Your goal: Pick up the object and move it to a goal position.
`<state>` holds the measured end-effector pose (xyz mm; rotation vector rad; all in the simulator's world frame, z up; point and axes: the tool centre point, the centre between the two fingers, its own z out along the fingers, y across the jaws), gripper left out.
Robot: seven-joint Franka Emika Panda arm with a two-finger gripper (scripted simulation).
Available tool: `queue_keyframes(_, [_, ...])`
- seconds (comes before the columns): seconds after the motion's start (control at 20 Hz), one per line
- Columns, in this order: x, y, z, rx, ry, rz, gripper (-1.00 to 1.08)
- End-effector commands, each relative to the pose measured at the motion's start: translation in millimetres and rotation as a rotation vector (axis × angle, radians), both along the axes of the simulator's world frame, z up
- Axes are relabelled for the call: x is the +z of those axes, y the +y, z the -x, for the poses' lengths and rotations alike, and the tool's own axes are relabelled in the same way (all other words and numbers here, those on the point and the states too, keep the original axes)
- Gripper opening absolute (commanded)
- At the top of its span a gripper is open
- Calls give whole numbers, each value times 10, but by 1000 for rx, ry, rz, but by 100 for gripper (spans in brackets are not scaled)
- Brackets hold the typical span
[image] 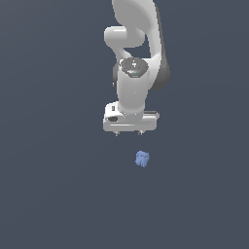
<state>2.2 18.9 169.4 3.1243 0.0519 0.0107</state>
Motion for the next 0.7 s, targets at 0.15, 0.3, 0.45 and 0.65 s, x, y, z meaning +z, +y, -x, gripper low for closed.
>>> queue_keyframes(0.15, [-18,-11,10,1,6,6,100])
queue_keyframes(0.3, [-66,-45,38,3,21,23,100])
queue_keyframes(0.45, [-93,-72,61,6,32,34,100])
queue_keyframes(0.65, [-93,-67,57,5,31,33,100])
